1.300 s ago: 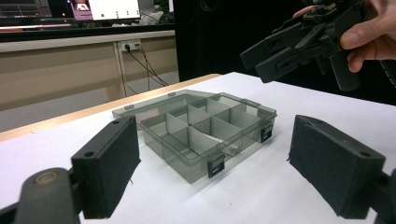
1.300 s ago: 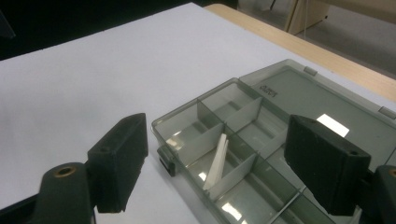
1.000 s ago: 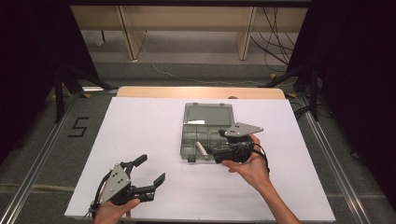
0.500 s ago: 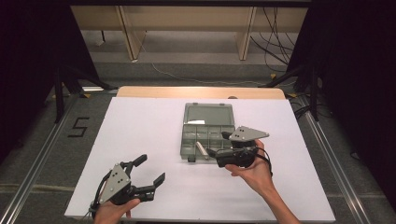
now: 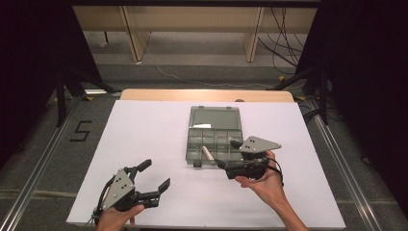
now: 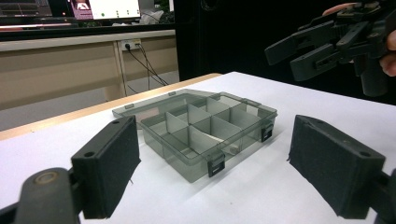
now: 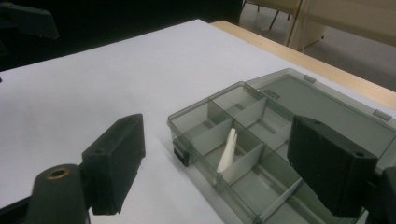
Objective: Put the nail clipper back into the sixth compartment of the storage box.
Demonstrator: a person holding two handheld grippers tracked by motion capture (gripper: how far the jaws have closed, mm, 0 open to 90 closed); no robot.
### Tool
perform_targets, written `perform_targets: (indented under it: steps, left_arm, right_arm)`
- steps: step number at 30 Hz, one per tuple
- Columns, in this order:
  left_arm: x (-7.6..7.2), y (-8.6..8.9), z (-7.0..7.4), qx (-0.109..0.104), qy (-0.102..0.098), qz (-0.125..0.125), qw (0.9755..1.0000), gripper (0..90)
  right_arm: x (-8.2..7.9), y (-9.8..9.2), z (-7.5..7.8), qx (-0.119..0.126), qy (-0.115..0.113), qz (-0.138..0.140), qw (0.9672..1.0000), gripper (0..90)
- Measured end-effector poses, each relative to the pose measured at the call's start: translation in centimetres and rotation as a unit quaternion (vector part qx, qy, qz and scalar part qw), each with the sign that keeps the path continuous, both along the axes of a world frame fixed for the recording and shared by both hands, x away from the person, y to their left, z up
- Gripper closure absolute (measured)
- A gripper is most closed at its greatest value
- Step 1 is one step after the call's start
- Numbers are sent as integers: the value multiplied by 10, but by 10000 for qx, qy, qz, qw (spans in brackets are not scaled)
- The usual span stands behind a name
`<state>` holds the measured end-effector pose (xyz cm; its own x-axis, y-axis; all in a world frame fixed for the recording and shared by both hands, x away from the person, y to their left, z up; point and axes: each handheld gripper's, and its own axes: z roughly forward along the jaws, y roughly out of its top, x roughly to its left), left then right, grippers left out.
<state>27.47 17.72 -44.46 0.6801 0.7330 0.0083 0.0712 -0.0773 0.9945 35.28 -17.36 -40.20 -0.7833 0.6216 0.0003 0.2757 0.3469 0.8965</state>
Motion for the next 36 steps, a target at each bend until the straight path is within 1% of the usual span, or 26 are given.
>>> perform_targets:
  steps: [2, 3, 4, 5, 7, 10, 11, 12, 13, 14, 16, 17, 18, 19, 21, 24, 25, 26, 27, 28, 30, 31, 33, 34, 35, 36]
  left_arm:
    - [0, 0, 0, 1, 7, 0, 10000, 157]
    - [0, 0, 0, -1, 11, 6, 10000, 157]
    - [1, 0, 0, 13, -6, 5, 10000, 157]
    - [0, 0, 0, 7, -6, 10, 10000, 157]
    - [1, 0, 0, 9, -7, 8, 10000, 157]
    - [1, 0, 0, 21, -1, 9, 10000, 157]
    - [1, 0, 0, 21, -4, 9, 10000, 157]
    - [1, 0, 0, 21, -4, 9, 10000, 157]
    - [0, 1, 0, -1, -7, 7, 10000, 157]
    - [0, 1, 0, -1, -7, 7, 10000, 157]
    - [0, 1, 0, -7, 6, 15, 10000, 157]
    - [0, 1, 0, -12, 9, 14, 10000, 157]
    - [0, 1, 0, -6, 5, 9, 10000, 157]
    - [0, 1, 0, -5, -11, 1, 10000, 157]
    - [1, 0, 0, -37, -49, -31, 10000, 158]
    - [1, 0, 0, -31, -45, -24, 10000, 157]
    - [1, 0, 0, -32, -47, -24, 10000, 157]
    - [1, 0, 0, -32, -47, -24, 10000, 157]
    - [1, 1, 0, -20, -35, -11, 10000, 157]
    - [0, 1, 0, -3, -7, 6, 10000, 157]
    - [1, 1, 0, -14, -31, -7, 10000, 157]
    - [0, 0, 1, -21, 0, 2, 10000, 157]
    - [0, 1, 1, -19, -5, -7, 10000, 157]
    - [0, 1, 1, -24, -5, -10, 10000, 157]
    - [0, 1, 1, -21, -23, -14, 10000, 157]
    - [0, 1, 1, -17, -21, -15, 10000, 157]
  right_arm:
    - [-3, -2, 0, -27, 51, -5, 10000, 208]
    - [-5, -4, -1, 42, 38, -16, 10000, 210]
    - [-6, -5, -1, 39, -2, -42, 10000, 212]
    - [-7, -5, -2, 86, 12, -31, 10000, 212]
    - [-9, -8, -2, 161, -133, -57, 9998, 215]
    - [-10, -10, -3, 227, -92, -108, 9996, 212]
    - [-10, -11, -3, 323, -134, -81, 9994, 212]
    - [-10, -12, -2, 280, -94, -72, 9995, 212]
    - [-11, -14, -2, 268, -167, -137, 9994, 211]
    - [-12, -14, -2, 308, -115, -130, 9994, 210]
    - [-13, -15, -2, 356, -93, -129, 9992, 208]
    - [-14, -15, -3, 404, -170, -127, 9990, 207]
    - [-15, -16, -3, 338, -188, -154, 9991, 206]
    - [-15, -17, -3, 369, -211, -136, 9990, 205]
    - [-17, -18, -4, 371, -215, -163, 9989, 204]
    - [-18, -19, -6, 359, -205, -148, 9990, 203]
    - [-19, -19, -7, 484, -179, -126, 9986, 201]
    - [-19, -19, -7, 484, -179, -126, 9986, 201]
    - [-19, -21, -8, 488, -257, -162, 9983, 192]
    - [-21, -22, -7, 466, -161, -185, 9986, 189]
    - [-21, -22, -8, 489, -211, -205, 9984, 188]
    - [-21, -23, -8, 482, -250, -184, 9984, 185]
    - [-21, -24, -8, 466, -243, -163, 9985, 185]
    - [-23, -24, -8, 503, -167, -171, 9984, 185]
    - [-23, -24, -9, 551, -194, -160, 9982, 181]
    - [-23, -24, -10, 535, -254, -164, 9981, 181]
